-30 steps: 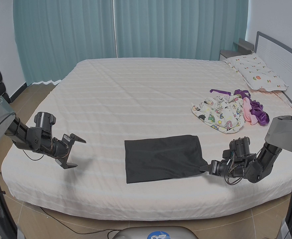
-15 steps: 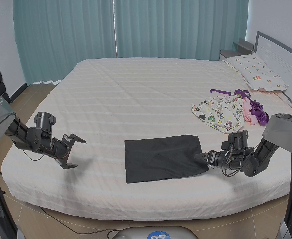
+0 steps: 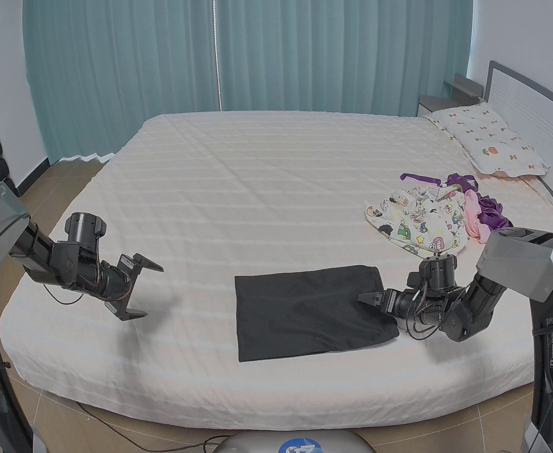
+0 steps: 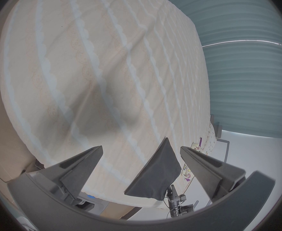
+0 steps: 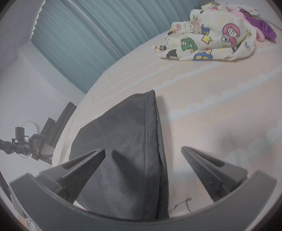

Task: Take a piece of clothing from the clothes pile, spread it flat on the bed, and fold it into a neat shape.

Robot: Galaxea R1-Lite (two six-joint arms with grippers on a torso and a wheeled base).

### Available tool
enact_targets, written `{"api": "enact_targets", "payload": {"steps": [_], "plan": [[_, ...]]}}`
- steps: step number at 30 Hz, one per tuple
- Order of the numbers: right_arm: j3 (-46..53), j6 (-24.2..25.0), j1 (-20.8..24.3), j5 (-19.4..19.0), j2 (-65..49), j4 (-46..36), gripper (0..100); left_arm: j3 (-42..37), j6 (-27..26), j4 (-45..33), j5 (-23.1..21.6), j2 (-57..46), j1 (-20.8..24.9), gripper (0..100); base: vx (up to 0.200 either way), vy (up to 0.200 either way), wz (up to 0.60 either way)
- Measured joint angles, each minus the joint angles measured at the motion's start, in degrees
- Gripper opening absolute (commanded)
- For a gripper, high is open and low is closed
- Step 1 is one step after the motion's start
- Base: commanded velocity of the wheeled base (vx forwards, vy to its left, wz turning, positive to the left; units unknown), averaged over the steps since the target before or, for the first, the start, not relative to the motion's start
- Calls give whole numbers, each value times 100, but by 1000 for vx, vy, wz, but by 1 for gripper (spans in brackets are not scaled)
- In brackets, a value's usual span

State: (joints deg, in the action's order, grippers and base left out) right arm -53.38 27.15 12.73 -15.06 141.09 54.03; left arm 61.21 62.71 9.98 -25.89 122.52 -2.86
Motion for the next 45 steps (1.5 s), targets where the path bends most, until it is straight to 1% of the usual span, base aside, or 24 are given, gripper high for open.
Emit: {"api": "enact_targets", "payload": {"steps": [3,7,13,18,20,22,24,33,34,37,45], "plan": [[0,5,17,-40,61,115,100,-2,2,-2,4,0,0,100,200,0,0],[-2,13,26,-108,105,158,100,-2,2,0,4,0,0,100,0,0,0],[66,16,83,-479,135,191,100,-2,2,2,6,0,0,100,0,0,0],[206,-33,152,-535,118,197,100,0,2,2,6,0,0,100,0,0,0],[265,-85,160,-640,102,200,100,1,2,0,6,0,0,100,0,0,0],[367,-227,173,-831,80,197,100,4,2,2,6,0,0,100,0,0,0],[418,-336,183,-919,69,200,100,4,2,0,6,0,0,100,0,0,0],[418,-336,343,-928,96,211,100,4,2,0,140,15,6,100,0,0,0],[410,-332,361,-924,100,219,0,4,0,2,156,22,15,100,0,0,0],[367,-318,413,-906,127,218,0,4,2,0,165,34,33,100,0,0,0],[341,-22,472,-911,155,216,0,6,2,2,165,44,44,100,0,0,0]]}}
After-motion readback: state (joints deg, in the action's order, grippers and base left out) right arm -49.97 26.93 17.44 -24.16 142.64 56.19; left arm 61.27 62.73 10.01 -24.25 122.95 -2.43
